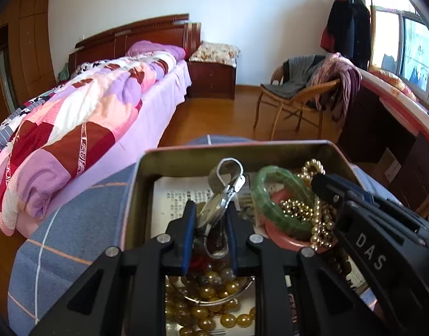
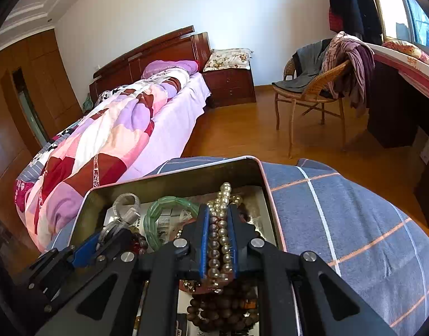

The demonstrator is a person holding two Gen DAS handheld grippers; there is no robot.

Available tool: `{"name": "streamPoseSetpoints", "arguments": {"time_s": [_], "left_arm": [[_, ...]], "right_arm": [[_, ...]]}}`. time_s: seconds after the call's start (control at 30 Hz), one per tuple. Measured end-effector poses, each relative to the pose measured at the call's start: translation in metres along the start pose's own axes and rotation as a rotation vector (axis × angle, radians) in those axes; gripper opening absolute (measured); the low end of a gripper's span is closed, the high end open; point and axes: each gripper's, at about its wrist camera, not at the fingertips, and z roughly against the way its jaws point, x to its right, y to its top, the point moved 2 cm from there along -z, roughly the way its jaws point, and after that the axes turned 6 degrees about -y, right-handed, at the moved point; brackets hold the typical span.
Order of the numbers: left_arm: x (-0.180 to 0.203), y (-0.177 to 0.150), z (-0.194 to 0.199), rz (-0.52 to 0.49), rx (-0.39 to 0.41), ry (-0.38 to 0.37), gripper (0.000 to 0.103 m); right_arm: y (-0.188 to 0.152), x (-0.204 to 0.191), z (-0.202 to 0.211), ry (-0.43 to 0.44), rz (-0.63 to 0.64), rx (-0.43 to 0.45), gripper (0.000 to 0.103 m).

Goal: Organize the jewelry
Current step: 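Carry the pearl necklace and silver watch into the pink tin and open both grippers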

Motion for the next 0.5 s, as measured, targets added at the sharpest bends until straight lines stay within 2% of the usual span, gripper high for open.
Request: {"name": "streamPoseSetpoints", "arguments": {"time_s": [0.13,0.23,0.27,0.3,0.37,0.4,0.5], "left_arm": [[0.000,0.001,0.001,-0.001,-0.005,0.008,0.022],[0.000,0.003,-0.001,-0.005,-0.009,0.019,0.027],[0.001,0.003,-0.001,-0.006,-0.010,0.021,0.028],[0.002,0.003,-0.001,-0.011,-0.010,0.028,0.031],[0.001,0.004,0.001,-0.007,0.004,0.069,0.076],[0.002,0.005,0.004,-0.006,0.026,0.049,0.077],[0.004,0.012,0.021,-0.019,0.071,0.067,0.079]], "right_arm": [[-0.001,0.002,0.000,0.006,-0.007,0.015,0.014],[0.000,0.005,0.001,0.028,-0.027,0.021,0.015],[0.000,0.004,0.001,0.032,-0.022,0.021,0.021],[0.000,0.002,0.002,0.038,-0.015,0.020,0.034],[0.001,-0.001,0.006,0.082,-0.018,0.026,0.056],[0.003,-0.003,0.008,0.108,-0.025,0.029,0.065],[0.007,-0.007,0.023,0.145,-0.024,0.068,0.066]]}}
